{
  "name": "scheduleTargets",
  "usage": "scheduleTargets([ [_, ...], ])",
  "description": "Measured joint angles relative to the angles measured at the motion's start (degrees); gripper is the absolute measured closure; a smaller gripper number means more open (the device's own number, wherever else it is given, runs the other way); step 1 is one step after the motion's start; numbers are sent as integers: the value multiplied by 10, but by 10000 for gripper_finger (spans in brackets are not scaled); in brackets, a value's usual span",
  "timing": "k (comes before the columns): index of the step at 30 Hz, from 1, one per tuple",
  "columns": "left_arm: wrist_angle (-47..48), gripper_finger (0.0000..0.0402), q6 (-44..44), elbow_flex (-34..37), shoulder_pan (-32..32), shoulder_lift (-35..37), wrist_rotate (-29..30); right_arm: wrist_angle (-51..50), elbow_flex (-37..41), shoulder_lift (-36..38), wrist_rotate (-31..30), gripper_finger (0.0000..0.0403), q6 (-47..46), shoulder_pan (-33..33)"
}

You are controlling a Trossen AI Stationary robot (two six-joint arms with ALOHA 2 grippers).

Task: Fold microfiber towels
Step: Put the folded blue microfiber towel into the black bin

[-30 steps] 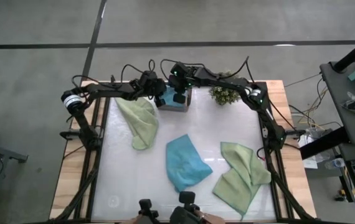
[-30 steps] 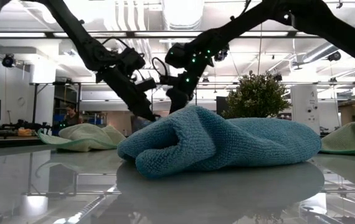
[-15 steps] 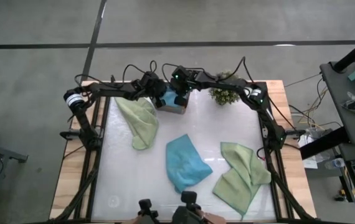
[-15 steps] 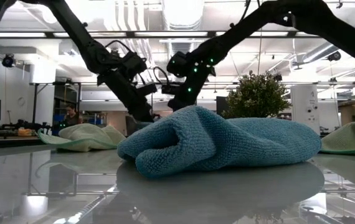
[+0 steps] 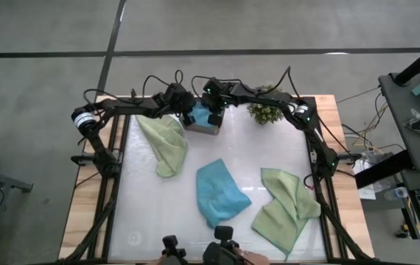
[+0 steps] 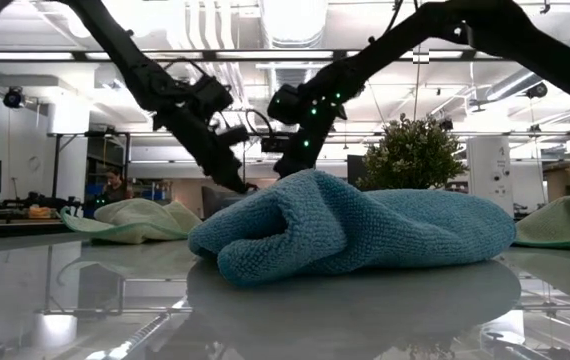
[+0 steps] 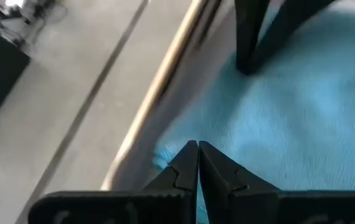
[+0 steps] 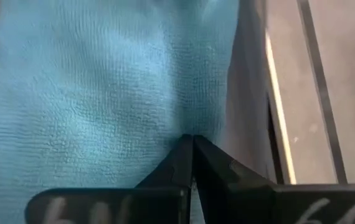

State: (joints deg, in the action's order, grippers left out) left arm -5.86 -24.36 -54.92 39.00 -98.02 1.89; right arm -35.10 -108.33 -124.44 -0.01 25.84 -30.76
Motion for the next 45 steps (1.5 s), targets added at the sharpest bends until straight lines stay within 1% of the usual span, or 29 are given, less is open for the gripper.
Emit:
scheduleTargets([
  [2, 0, 402, 0, 0, 0, -13, 6, 1, 1, -3, 0, 394, 3, 0],
  [5, 10, 402, -4, -3, -1, -12, 39, -1, 1, 3, 0, 394, 8, 0],
  [7, 33, 402, -13, -2, -4, 6, 55, -10, 1, 13, 0, 394, 8, 0],
  [9, 59, 402, -19, -2, -6, 35, 56, -21, 0, 29, 0, 394, 8, 2],
  [10, 79, 402, -23, -1, -8, 49, 49, -26, 0, 36, 0, 394, 8, 4],
  [12, 120, 402, -33, -1, -11, 74, 13, -37, -2, 47, 18, 394, 10, 10],
  [14, 155, 402, -41, 3, -12, 89, -36, -44, -1, 51, 63, 394, 13, 17],
  [17, 159, 402, -46, 12, -12, 99, -92, -41, 2, 50, 126, 394, 14, 27],
  [19, 153, 402, -48, 14, -12, 97, -106, -17, 13, 50, 137, 394, 14, 32],
  [24, 134, 402, -49, 16, -18, 66, -124, 12, 49, 49, 134, 394, 8, 34],
  [27, 122, 402, -47, 15, -20, 48, -123, 16, 66, 48, 135, 394, 8, 32],
  [32, 120, 402, -37, 15, -19, 34, -93, 11, 83, 47, 134, 394, 7, 27],
  [35, 120, 402, -30, 15, -20, 31, -72, 9, 81, 47, 130, 394, 8, 26],
  [38, 122, 402, -30, 15, -19, 32, -67, -2, 74, 47, 119, 394, 17, 26],
  [45, 125, 402, -30, 5, -20, 53, -61, -41, 43, 54, 119, 394, 10, 26],
])
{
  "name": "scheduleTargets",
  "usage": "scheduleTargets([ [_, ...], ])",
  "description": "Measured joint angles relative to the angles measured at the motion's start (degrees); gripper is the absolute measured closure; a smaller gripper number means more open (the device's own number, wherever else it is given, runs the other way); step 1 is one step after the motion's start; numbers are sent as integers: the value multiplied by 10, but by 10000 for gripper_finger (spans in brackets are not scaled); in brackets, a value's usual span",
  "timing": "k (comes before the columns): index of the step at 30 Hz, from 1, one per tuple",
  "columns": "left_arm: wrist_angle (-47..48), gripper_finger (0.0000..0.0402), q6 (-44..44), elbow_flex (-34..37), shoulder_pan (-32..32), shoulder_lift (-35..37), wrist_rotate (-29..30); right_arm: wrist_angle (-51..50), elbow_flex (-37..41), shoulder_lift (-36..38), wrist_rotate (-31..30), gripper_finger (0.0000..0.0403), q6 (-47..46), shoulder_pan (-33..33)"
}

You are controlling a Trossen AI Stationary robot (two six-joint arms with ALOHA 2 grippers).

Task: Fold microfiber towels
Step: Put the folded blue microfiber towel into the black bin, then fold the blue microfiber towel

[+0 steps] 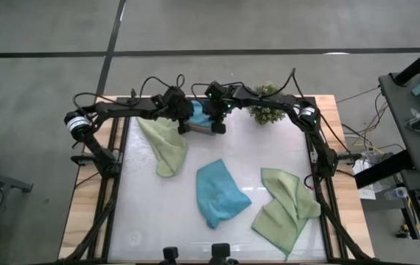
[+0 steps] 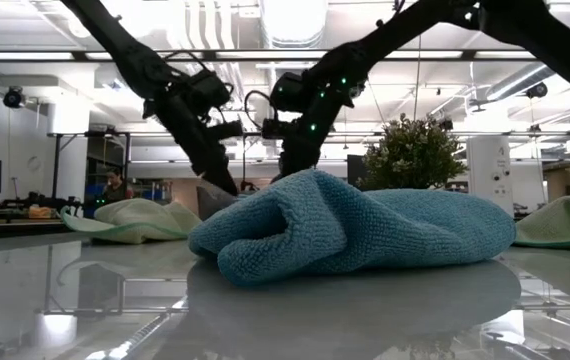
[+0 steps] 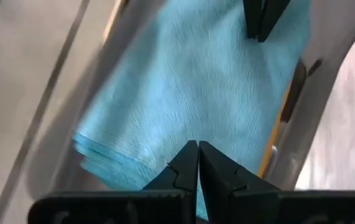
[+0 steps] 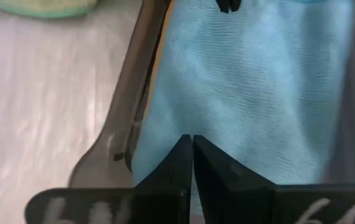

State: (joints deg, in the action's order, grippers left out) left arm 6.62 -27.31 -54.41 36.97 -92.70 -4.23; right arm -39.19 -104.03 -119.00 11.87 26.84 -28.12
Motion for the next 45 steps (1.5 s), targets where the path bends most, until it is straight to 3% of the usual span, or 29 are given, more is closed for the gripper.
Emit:
scheduleTargets([
  [9, 10, 402, 45, 11, -28, 115, -2, -15, 43, 89, 0, 394, -23, 38],
  [16, -6, 402, 86, 59, -118, 219, -6, 44, 169, 195, 1, 394, -60, 109],
  [22, -43, 402, 135, 100, -198, 266, -7, 111, 275, 246, 1, 394, -123, 173],
  [27, -83, 402, 189, 125, -242, 261, -6, 107, 323, 248, 2, 385, -203, 214],
  [33, -101, 394, 240, 143, -273, 216, -5, 94, 364, 248, 5, 328, -261, 256],
  [39, -103, 325, 266, 139, -314, 142, 8, 104, 416, 255, 3, 258, -320, 277],
  [45, -102, 250, 300, 139, -325, 69, 77, 169, 475, 259, 2, 219, -363, 290],
])
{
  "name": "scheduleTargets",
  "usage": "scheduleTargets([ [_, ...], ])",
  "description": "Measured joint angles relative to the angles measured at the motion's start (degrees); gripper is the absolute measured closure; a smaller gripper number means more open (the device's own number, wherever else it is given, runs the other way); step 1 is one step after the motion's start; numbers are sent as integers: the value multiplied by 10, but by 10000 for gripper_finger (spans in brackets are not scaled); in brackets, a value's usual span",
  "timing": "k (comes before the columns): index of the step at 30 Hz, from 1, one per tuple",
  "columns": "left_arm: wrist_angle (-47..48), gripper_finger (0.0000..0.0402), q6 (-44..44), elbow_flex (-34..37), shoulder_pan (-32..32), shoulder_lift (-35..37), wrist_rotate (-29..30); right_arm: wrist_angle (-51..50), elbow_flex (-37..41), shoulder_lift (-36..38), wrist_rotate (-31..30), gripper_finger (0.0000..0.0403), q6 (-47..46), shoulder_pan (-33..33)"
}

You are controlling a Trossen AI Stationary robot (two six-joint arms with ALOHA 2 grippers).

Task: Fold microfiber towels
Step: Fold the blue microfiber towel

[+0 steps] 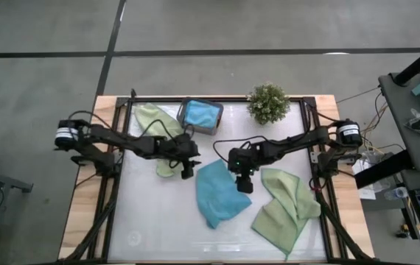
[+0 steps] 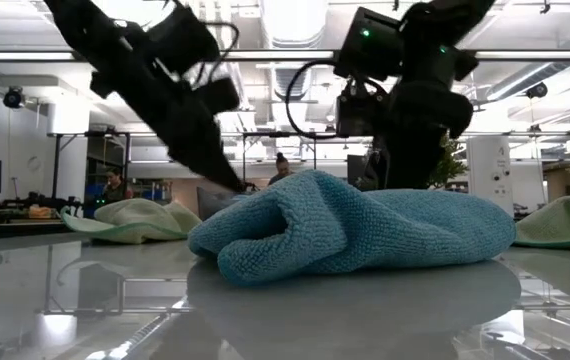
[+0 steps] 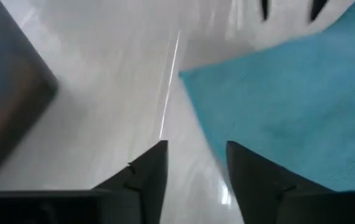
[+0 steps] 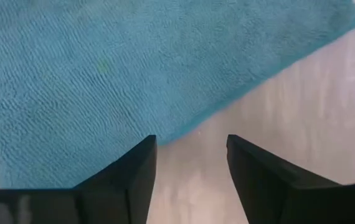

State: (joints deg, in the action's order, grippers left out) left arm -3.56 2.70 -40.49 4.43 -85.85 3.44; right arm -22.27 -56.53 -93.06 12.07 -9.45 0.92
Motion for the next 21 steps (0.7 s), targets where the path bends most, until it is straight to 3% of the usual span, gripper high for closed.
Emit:
scheduleTargets([
  [5, -10, 227, 2, 0, -1, -45, -1, 51, 27, 0, -1, 216, -7, 10],
  [21, -64, 227, 30, -2, -11, -113, -116, 127, 34, 0, -1, 216, 0, 11],
])
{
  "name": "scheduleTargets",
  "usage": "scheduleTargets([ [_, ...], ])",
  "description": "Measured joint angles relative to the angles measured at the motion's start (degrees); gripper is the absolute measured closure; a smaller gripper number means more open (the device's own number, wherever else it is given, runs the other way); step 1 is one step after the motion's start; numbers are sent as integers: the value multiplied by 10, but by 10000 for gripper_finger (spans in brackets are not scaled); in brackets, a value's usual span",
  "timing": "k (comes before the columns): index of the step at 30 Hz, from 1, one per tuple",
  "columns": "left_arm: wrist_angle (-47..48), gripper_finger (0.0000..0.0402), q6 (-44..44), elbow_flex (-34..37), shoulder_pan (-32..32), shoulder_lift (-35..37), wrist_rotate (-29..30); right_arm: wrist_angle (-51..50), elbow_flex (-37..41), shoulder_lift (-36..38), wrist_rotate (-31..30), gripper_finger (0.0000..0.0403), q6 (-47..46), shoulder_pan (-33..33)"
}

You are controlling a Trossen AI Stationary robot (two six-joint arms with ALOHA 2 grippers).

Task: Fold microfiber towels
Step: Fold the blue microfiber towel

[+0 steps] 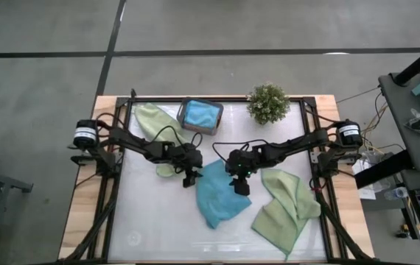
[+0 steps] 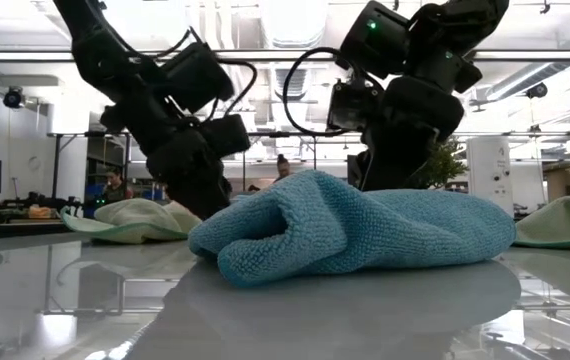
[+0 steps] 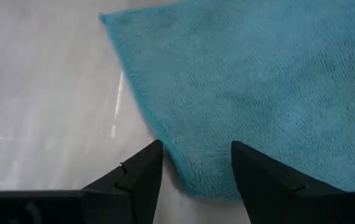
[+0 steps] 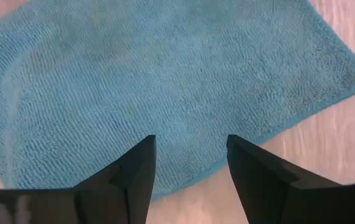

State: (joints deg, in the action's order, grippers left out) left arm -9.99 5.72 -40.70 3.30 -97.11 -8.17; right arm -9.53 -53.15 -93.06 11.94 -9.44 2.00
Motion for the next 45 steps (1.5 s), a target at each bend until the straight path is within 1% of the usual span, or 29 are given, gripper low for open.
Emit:
scheduleTargets([
  [3, -6, 228, -2, -12, -8, -19, -2, 1, 0, 0, 0, 216, 0, 0],
  [6, -8, 248, -20, -20, -14, -28, 1, 10, 0, 0, -1, 216, 0, 0],
  [8, -5, 278, -35, -21, -16, -23, 11, 20, 0, 0, -9, 216, -5, 0],
  [12, 4, 362, -74, -20, -20, -6, 17, 28, 0, 0, -64, 216, -16, 0],
  [13, 0, 381, -86, -21, -23, -3, 20, 29, 0, -1, -78, 215, -15, -2],
  [14, -1, 391, -95, -21, -27, 2, 28, 29, 0, -1, -93, 215, -14, -3],
  [16, -1, 392, -114, -21, -36, 5, 52, 31, 0, -1, -124, 211, -11, -8],
  [18, 1, 392, -132, -21, -45, 8, 71, 34, 0, -1, -139, 205, -10, -16],
  [25, -1, 401, -161, -25, -56, 16, 112, 85, 0, -12, -140, 171, 21, -44],
  [28, -2, 401, -167, -24, -56, 25, 117, 103, 0, -19, -132, 161, 48, -51],
  [31, 0, 401, -171, -23, -57, 30, 130, 131, 0, -31, -132, 157, 73, -53],
  [34, -3, 401, -182, -23, -58, 32, 132, 156, 0, -49, -122, 162, 98, -52],
  [37, -1, 401, -182, -23, -57, 32, 132, 183, 0, -59, -86, 187, 114, -52],
  [39, -1, 401, -182, -23, -57, 32, 132, 196, 0, -60, -84, 220, 121, -51],
  [41, -1, 401, -182, -23, -57, 32, 132, 194, 0, -60, -83, 266, 133, -51],
  [44, -1, 401, -183, -23, -57, 32, 148, 190, 0, -55, -83, 358, 158, -50],
  [45, -1, 401, -186, -23, -57, 33, 156, 187, 0, -50, -83, 375, 172, -48],
])
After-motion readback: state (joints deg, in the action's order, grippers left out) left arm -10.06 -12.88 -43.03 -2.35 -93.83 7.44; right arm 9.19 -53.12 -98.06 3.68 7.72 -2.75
